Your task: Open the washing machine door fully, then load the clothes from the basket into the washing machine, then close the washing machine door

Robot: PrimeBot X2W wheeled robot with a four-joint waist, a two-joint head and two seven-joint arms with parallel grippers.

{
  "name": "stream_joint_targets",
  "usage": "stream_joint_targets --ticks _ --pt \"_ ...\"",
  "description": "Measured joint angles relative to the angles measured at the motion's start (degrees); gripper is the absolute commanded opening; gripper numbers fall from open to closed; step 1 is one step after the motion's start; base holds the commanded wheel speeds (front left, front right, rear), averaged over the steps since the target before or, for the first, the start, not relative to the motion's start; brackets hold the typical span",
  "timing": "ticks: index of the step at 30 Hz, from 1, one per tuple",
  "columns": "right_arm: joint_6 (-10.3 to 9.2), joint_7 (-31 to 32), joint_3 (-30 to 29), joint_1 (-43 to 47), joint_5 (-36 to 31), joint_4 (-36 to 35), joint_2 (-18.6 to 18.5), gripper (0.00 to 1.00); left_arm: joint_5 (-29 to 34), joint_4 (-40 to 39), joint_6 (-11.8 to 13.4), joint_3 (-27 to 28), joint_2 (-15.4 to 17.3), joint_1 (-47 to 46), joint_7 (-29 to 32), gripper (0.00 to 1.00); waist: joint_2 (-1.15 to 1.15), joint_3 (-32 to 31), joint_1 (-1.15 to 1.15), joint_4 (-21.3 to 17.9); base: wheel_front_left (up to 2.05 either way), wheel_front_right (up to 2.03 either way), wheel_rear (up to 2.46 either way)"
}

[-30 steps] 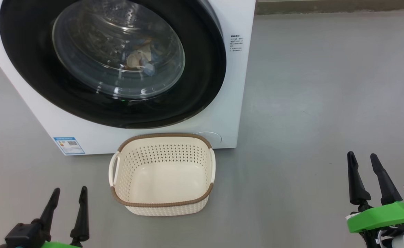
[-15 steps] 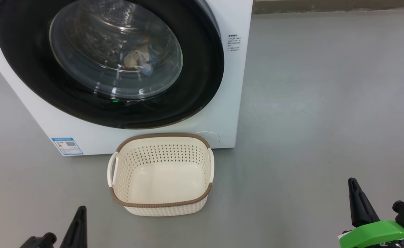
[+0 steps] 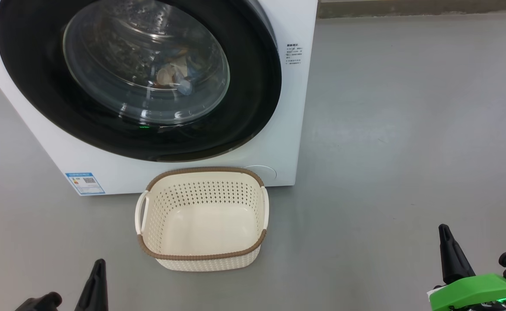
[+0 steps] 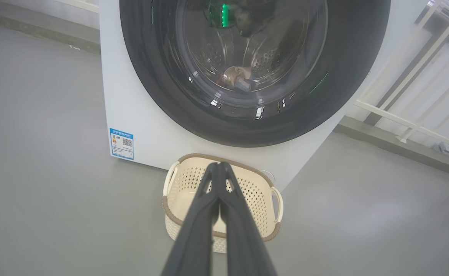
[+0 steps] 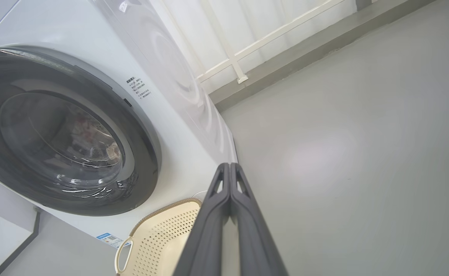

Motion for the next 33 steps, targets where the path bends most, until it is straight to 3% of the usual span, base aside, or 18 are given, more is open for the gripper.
stream_joint_targets --ticks 33 --pt "0.0 5.92 -1.91 -0.27 17.7 -0.98 0.97 0.0 -20.18 -1.86 0.0 2.47 -1.88 -0.29 5.84 0.0 0.0 -0.39 0.0 0.27 0.0 0.0 0.0"
